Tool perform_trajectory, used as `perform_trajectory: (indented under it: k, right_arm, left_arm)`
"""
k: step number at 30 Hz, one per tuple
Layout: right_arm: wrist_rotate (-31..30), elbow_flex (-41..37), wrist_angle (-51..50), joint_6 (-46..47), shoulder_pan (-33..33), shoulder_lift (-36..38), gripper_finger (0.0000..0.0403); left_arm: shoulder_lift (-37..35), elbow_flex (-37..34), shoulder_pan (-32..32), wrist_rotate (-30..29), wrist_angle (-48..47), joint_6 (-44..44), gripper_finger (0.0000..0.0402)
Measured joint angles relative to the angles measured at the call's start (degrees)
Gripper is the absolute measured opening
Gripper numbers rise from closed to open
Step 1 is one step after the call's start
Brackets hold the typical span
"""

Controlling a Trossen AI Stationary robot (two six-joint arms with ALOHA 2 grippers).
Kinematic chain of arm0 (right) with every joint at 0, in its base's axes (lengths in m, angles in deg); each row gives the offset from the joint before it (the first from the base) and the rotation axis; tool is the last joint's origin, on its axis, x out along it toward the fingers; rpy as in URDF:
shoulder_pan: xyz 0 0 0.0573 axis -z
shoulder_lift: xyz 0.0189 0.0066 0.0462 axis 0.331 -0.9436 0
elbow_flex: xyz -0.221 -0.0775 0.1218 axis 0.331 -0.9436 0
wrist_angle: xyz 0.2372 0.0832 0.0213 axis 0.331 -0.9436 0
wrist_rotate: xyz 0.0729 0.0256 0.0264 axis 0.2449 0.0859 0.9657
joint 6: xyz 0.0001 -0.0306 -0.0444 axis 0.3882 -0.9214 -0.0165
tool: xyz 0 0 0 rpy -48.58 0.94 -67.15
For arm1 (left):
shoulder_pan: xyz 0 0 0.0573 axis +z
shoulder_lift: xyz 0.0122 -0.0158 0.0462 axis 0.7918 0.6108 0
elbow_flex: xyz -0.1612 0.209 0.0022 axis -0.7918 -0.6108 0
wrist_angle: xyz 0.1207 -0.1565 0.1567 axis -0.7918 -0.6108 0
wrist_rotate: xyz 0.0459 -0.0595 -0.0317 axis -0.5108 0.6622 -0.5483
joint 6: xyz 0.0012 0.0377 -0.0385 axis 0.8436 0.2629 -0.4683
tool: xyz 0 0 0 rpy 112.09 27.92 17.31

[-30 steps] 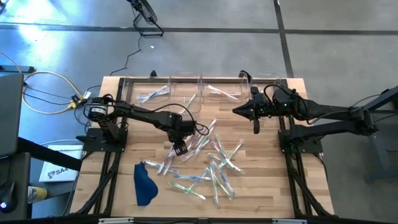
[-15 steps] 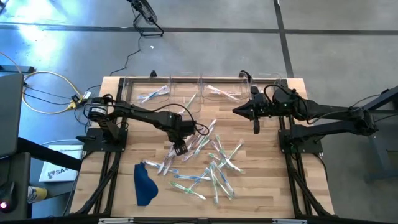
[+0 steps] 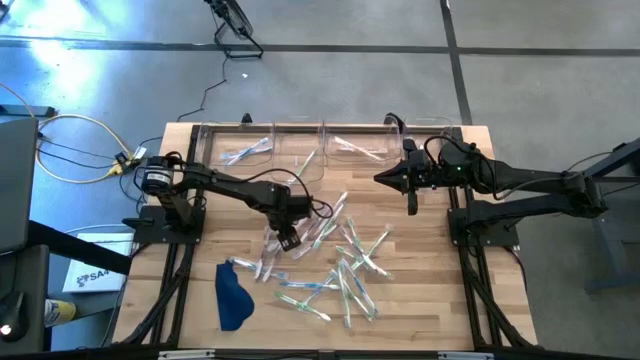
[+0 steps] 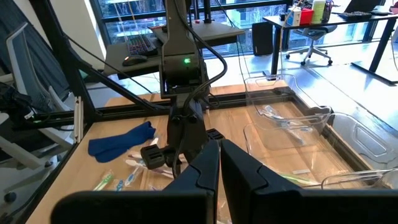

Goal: Pick & Place Toothbrushes
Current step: Put the orange toothbrush into the middle right transparent bin

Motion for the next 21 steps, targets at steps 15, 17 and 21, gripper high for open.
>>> perform_trajectory:
  k: [15,17,21]
  right_arm:
    - [0.0,0.0,0.0,0.0,0.0,0.0,0.0009]
    - [0.0,0.0,0.0,0.0,0.0,0.0,0.0009]
    - [0.0,0.0,0.0,0.0,0.0,0.0,0.0009]
  left_arm:
    - [0.0,-0.1,0.0,-0.3,0.7,0.7,0.0142]
    - [0.0,-0.1,0.0,-0.3,0.7,0.9,0.0129]
    - [0.0,-0.1,0.0,-0.3,0.7,0.9,0.0091]
